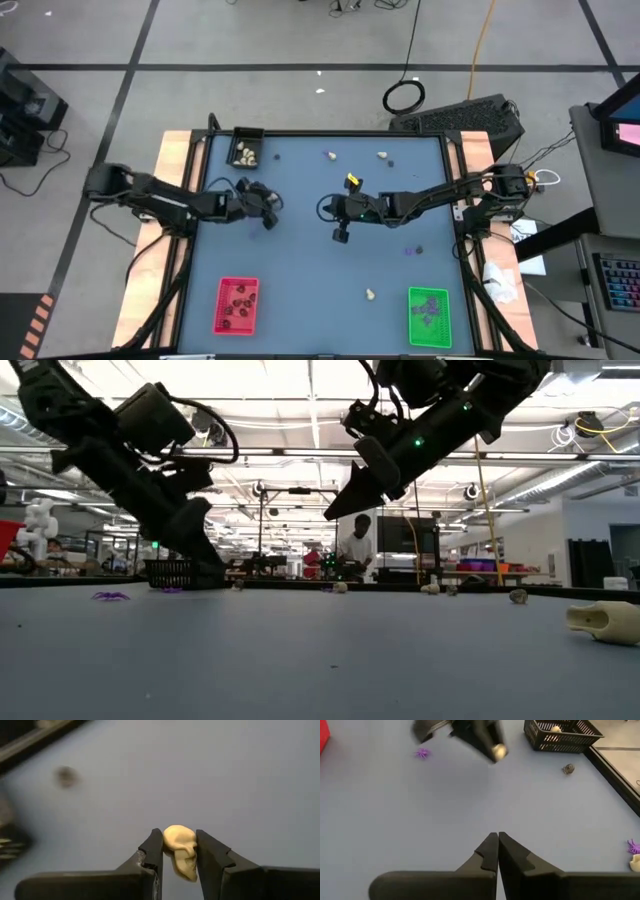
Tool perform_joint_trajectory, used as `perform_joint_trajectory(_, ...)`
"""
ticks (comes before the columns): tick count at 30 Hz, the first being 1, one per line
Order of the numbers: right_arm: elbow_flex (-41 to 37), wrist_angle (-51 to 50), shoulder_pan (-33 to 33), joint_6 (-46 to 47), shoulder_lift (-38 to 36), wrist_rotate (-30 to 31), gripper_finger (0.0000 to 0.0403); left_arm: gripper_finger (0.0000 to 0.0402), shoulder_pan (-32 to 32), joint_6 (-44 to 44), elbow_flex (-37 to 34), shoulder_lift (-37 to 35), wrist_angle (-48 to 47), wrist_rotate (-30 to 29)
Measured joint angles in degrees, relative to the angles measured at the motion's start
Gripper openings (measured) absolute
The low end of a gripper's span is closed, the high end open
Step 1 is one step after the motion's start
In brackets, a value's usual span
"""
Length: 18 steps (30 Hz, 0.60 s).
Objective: Sort Halloween decoration
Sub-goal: Put the white skull toy into the black bin
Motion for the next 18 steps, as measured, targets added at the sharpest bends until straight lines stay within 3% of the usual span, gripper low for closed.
perform_joint_trajectory(4,0.0,0.0,0.22,0.35,0.0,0.02,0.0,0.0074,8.21,-0.12,1.29,-7.02,-8.82,0.11)
perform_joint_trajectory(9,0.0,-0.1,0.39,0.25,0.0,-0.02,0.0,0.0074,19.71,2.83,9.22,-11.95,-26.99,2.32)
perform_joint_trajectory(13,0.0,-0.04,0.37,0.19,0.0,0.0,0.0,0.0074,29.04,9.44,16.87,-11.19,-35.96,6.47)
perform_joint_trajectory(18,0.0,-0.27,0.4,0.09,0.0,-0.02,0.0,0.0074,39.66,16.44,22.46,-5.38,-39.04,13.54)
